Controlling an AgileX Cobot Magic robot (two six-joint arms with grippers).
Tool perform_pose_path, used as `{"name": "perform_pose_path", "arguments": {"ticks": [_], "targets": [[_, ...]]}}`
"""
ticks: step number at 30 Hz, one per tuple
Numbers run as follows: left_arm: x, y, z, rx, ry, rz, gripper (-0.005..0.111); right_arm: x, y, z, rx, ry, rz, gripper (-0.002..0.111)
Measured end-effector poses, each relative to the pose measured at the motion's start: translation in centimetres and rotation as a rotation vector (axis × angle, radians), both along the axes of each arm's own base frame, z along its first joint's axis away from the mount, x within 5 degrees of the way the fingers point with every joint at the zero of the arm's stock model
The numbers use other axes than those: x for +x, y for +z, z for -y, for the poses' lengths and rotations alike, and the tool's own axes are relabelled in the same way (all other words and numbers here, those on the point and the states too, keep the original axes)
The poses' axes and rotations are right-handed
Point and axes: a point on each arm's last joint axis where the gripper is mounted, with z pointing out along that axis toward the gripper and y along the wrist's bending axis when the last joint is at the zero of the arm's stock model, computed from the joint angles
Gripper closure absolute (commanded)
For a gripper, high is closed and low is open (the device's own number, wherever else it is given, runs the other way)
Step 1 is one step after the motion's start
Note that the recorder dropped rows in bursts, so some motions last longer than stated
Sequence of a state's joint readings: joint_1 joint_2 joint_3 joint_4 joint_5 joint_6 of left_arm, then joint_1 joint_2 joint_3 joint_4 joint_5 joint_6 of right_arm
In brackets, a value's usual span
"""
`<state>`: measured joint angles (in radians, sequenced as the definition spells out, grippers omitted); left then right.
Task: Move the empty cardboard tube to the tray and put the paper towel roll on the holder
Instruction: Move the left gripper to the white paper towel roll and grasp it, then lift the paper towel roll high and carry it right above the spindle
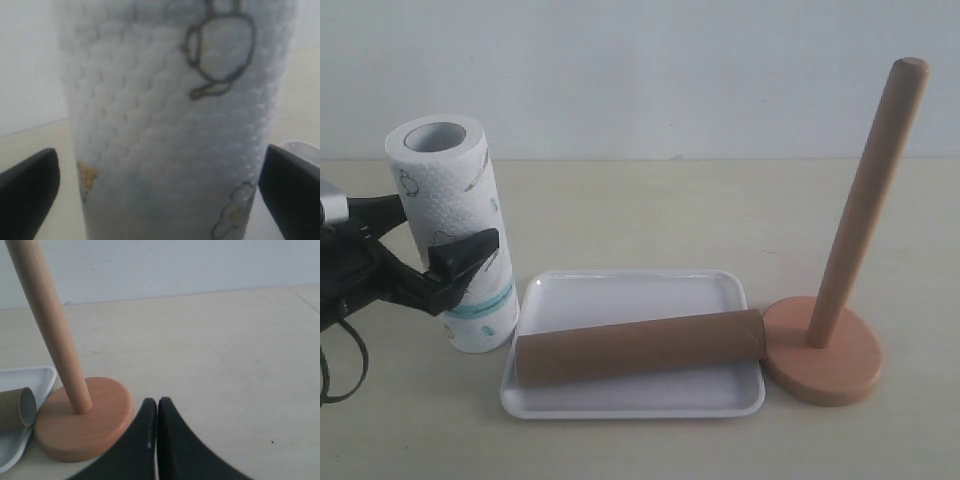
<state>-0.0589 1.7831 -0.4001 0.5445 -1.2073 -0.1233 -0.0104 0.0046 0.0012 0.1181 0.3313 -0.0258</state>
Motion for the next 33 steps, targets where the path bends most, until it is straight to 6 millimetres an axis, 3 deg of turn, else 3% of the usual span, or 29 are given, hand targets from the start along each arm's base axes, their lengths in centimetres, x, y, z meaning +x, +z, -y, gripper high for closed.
{"name": "perform_pose_path", "arguments": {"ticks": [4,7,11,19,23,28,33], "targets": [[1.4,-0.9,0.4,-0.006,-0.043,-0.02,0.004,0.0,0.0,0.0,0.0,0.0,0.0,0.108],[2.2,-1.0,1.0,-0.037,-0.112,-0.036,0.035,0.0,0.0,0.0,0.0,0.0,0.0,0.108],[2.7,-0.5,1.8,-0.028,-0.222,-0.023,0.101,0.0,0.0,0.0,0.0,0.0,0.0,0.108],[3.1,-0.4,1.6,-0.026,-0.225,-0.032,0.101,0.0,0.0,0.0,0.0,0.0,0.0,0.108],[3.3,0.9,0.4,-0.025,-0.179,0.006,0.101,0.0,0.0,0.0,0.0,0.0,0.0,0.108],[3.3,6.1,-3.0,-0.069,0.001,0.168,0.101,0.0,0.0,0.0,0.0,0.0,0.0,0.108],[0.8,14.0,-6.3,-0.243,0.215,0.395,0.101,0.0,0.0,0.0,0.002,0.0,0.0,0.108]]}}
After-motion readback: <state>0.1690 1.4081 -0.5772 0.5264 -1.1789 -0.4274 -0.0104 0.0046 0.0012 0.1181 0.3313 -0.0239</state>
